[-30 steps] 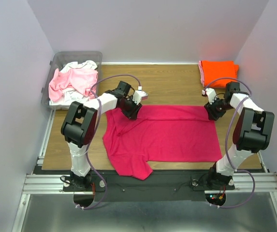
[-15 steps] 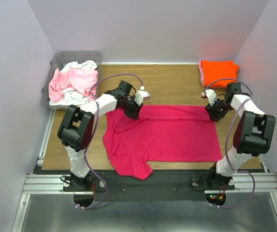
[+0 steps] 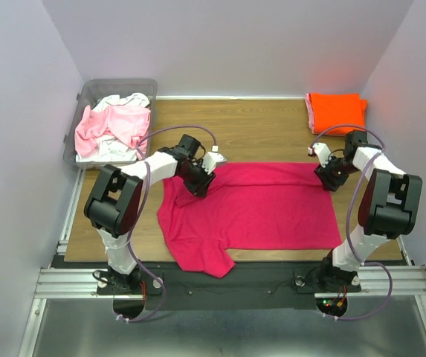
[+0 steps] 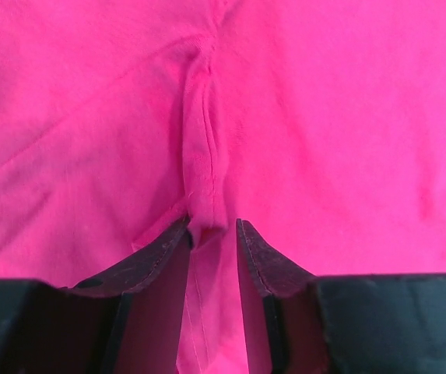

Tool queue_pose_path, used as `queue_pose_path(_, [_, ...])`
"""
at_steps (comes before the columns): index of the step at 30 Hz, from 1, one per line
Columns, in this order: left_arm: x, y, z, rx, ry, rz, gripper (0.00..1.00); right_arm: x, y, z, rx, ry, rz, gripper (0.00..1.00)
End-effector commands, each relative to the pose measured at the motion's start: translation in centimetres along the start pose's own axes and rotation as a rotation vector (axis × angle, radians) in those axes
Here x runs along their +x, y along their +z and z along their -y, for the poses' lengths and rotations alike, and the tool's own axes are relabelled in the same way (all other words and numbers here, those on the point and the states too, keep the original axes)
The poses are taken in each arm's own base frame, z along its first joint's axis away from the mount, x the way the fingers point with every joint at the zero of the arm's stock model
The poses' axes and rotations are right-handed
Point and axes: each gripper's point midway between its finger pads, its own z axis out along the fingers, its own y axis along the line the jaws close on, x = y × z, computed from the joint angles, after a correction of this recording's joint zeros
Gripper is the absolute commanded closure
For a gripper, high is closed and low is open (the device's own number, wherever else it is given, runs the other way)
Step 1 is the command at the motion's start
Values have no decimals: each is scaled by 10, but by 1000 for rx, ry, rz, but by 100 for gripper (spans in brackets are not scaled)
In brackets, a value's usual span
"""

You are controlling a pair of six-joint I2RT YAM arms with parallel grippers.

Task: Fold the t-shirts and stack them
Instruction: Fold the tshirt

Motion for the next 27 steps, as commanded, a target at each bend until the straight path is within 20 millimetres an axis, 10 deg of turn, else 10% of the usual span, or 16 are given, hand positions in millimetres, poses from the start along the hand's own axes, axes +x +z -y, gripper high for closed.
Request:
queue_pose_path(1, [1, -23, 7, -30, 49, 4, 59, -8, -1, 8, 27, -37, 10, 53])
queue_pose_path(16, [33, -50, -6, -162, 58, -71, 45, -6, -2, 7, 39, -51, 3, 98])
queue_pose_path(27, [59, -53, -12, -199, 52, -166, 45, -7, -6, 10, 51, -61, 4, 99])
